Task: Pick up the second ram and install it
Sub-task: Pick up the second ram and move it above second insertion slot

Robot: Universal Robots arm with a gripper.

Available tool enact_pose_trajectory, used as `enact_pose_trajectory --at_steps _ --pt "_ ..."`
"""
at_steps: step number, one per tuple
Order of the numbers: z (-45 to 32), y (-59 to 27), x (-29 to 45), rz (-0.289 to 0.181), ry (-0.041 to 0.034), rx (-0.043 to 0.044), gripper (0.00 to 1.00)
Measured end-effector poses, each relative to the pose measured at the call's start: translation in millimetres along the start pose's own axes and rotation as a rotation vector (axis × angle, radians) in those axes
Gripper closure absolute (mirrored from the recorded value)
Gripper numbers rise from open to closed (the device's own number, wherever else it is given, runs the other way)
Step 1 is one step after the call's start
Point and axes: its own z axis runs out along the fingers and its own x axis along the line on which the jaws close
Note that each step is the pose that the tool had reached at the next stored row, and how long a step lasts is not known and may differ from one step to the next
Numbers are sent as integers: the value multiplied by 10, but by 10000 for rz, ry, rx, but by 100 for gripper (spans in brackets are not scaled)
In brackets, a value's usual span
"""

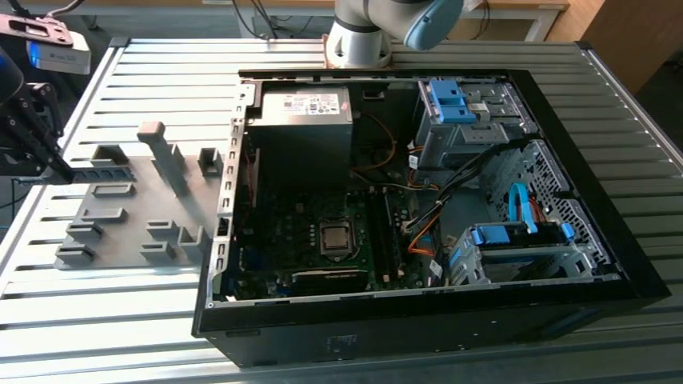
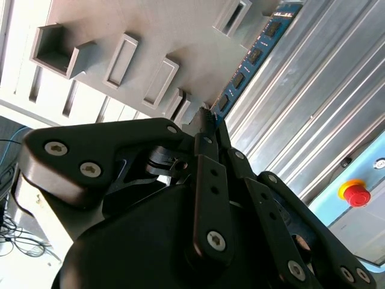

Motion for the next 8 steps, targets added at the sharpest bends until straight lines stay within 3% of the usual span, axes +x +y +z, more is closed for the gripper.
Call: enact_pose_trajectory --at_steps 8 --pt "-72 -1 1 1 0 0 86"
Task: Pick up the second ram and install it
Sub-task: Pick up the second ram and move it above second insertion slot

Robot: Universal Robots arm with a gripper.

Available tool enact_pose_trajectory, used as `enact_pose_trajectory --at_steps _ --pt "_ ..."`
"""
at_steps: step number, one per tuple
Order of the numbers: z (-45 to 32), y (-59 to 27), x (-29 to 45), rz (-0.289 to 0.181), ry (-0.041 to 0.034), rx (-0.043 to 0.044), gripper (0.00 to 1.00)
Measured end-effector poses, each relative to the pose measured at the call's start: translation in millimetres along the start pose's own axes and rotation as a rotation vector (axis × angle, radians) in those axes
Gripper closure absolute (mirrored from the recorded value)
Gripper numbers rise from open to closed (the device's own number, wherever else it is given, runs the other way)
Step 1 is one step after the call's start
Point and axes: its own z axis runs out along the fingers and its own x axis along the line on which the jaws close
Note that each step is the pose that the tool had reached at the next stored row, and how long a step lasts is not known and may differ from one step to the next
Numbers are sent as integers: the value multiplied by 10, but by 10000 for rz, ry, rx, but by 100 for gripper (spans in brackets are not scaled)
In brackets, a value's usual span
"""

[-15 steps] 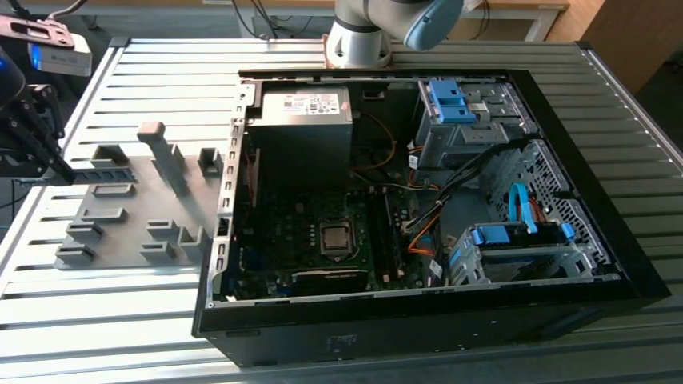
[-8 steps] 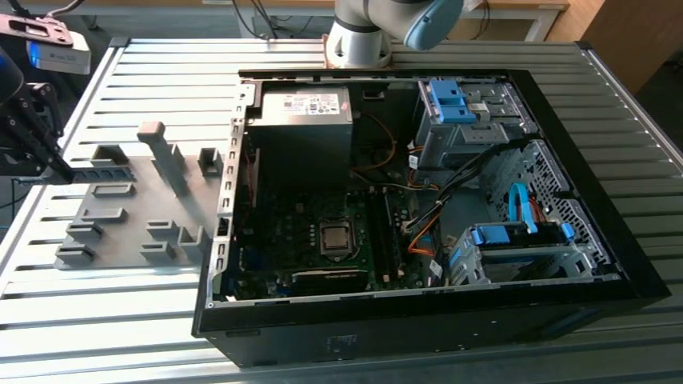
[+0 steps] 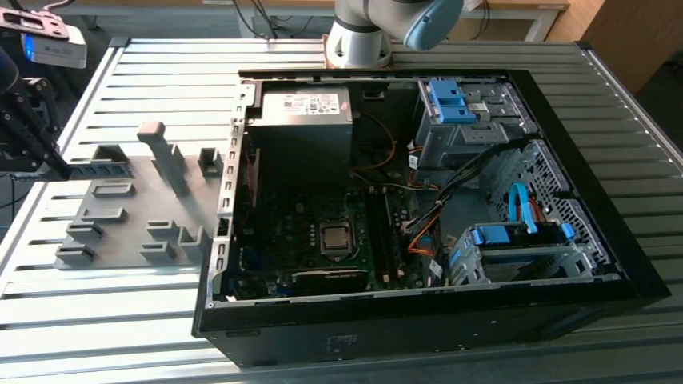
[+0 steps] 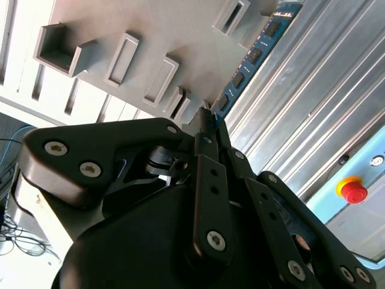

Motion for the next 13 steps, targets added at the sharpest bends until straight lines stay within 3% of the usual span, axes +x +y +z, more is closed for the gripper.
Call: enact_pose_trajectory --at_steps 13 --pt "-283 -7 5 0 0 -1 86"
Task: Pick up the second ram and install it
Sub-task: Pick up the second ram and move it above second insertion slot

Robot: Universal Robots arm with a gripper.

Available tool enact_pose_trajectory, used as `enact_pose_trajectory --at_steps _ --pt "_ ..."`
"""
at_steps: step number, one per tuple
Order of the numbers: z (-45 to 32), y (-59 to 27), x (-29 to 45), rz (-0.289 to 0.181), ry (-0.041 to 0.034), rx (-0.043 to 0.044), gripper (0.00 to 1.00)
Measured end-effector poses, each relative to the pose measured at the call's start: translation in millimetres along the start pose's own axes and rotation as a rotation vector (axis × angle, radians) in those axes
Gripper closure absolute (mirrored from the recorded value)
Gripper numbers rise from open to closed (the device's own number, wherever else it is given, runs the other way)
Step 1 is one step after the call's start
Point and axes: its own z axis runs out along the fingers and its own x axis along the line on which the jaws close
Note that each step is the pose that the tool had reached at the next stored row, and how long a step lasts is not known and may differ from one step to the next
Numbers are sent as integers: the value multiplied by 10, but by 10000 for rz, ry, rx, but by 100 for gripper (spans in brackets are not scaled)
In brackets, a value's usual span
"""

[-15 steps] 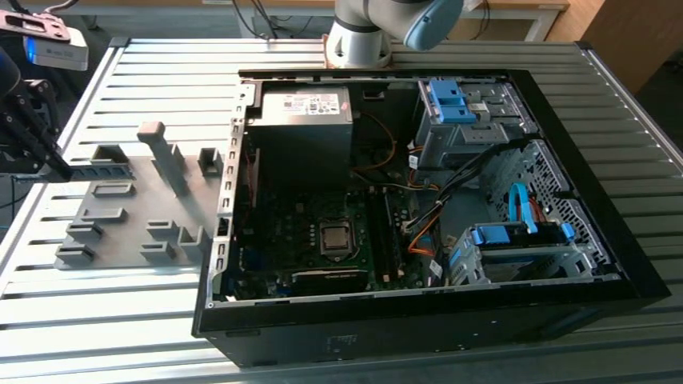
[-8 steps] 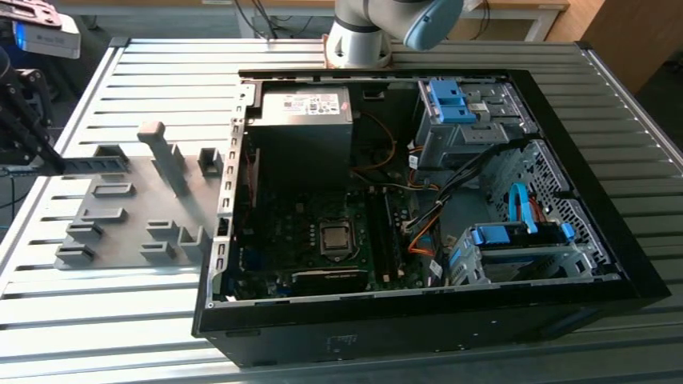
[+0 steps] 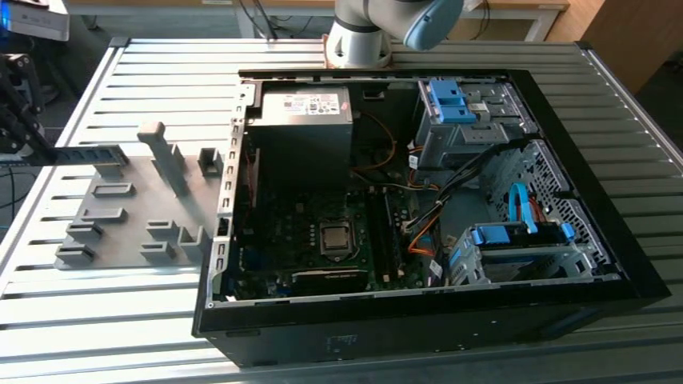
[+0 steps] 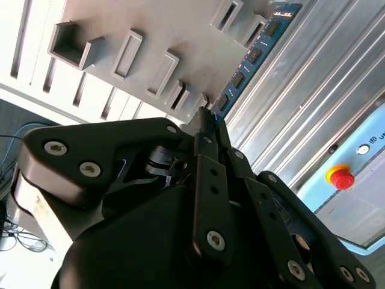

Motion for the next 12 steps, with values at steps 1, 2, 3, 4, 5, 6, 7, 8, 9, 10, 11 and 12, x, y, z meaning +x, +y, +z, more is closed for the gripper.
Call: enact_pose_trajectory --at_steps 1,2,3,4,5,6,7,8,9,10,11,12 --pt "-24 -1 0 -1 -1 1 86" --pt "-49 -1 1 -1 -1 2 86" --pt "-73 -2 1 0 0 1 86" --pt "-98 -3 2 -1 0 1 86" --pt "-122 -3 2 0 0 0 86" --pt "-148 -3 3 0 0 0 86" --pt "-173 -4 3 0 -1 1 86" --pt "-197 -5 4 0 0 1 86" --pt "-222 -5 4 0 0 1 86" --pt "-247 -6 4 0 0 1 86" --pt "-271 -6 5 0 -1 1 86" --pt "-295 -7 5 0 -1 1 86"
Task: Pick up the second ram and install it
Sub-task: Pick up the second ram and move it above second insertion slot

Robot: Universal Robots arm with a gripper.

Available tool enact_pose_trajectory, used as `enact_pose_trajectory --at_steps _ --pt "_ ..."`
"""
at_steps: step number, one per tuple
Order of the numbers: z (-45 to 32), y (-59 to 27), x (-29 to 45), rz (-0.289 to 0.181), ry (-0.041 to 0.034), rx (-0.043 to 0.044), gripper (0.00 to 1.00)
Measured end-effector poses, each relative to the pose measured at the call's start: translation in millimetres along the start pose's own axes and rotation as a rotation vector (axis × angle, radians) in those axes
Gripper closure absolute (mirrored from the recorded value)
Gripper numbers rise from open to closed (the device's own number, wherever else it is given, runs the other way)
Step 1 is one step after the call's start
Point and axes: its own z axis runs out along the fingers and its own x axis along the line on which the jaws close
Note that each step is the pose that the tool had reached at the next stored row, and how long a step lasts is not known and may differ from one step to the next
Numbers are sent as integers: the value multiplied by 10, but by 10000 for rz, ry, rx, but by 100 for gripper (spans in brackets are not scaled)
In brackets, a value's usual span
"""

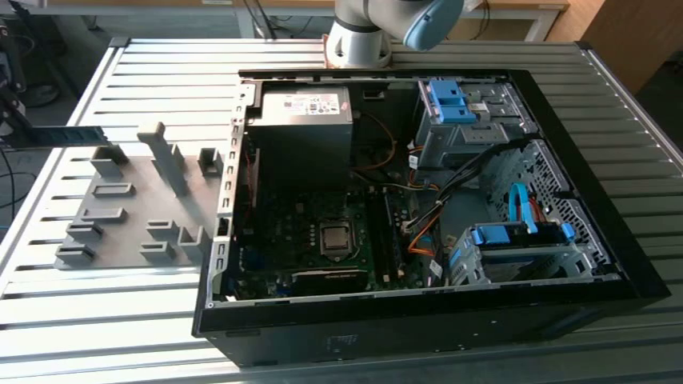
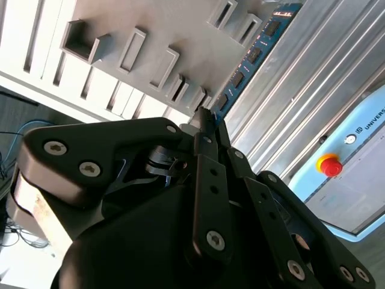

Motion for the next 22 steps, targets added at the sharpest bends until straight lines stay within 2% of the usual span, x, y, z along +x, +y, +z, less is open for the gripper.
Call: enact_pose_trajectory --at_steps 9,22 --pt "-200 -5 4 0 1 -1 86" --pt "-201 -24 3 1 -10 -5 86"
